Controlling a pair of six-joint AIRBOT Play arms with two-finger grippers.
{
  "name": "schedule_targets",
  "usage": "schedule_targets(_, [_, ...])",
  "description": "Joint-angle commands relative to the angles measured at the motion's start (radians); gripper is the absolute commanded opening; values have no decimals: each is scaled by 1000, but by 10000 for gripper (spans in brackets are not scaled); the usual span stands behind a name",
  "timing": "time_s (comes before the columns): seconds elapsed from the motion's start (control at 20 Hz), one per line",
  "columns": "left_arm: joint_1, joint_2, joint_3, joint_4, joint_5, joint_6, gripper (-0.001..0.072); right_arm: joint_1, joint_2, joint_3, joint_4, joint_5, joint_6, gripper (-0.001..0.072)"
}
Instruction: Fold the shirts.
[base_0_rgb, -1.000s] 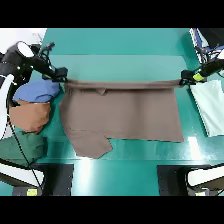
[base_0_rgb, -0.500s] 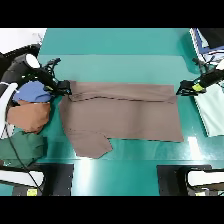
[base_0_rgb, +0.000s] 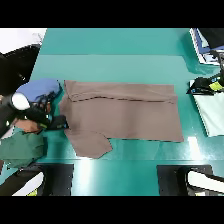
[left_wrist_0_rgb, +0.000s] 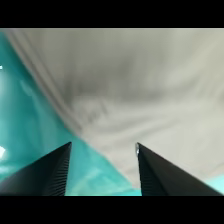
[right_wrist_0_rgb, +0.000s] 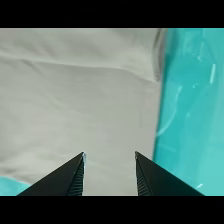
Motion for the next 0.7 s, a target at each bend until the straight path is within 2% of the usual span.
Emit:
schedule_targets(0.0, [1, 114, -221, -96, 75, -29, 488, -2, 27, 0, 70, 38, -10, 368])
schedule_targets(0.4, [-5, 116, -296, -222, 242, -1, 486, 0, 27, 0, 89, 44, -10, 368])
schedule_targets(0.45, [-16, 116, -296, -235, 249, 2, 382, 0, 27, 0, 89, 46, -10, 368])
schedule_targets(0.5, [-25, 116, -294, -235, 256, 3, 162, 0, 27, 0, 87, 54, -10, 368])
schedule_targets(0.55, [-24, 117, -291, -241, 256, 6, 26, -5, 27, -1, 87, 63, -10, 368])
schedule_targets(0.65, [-24, 117, -261, -241, 231, 14, 26, -34, 43, -31, 87, 66, -10, 368])
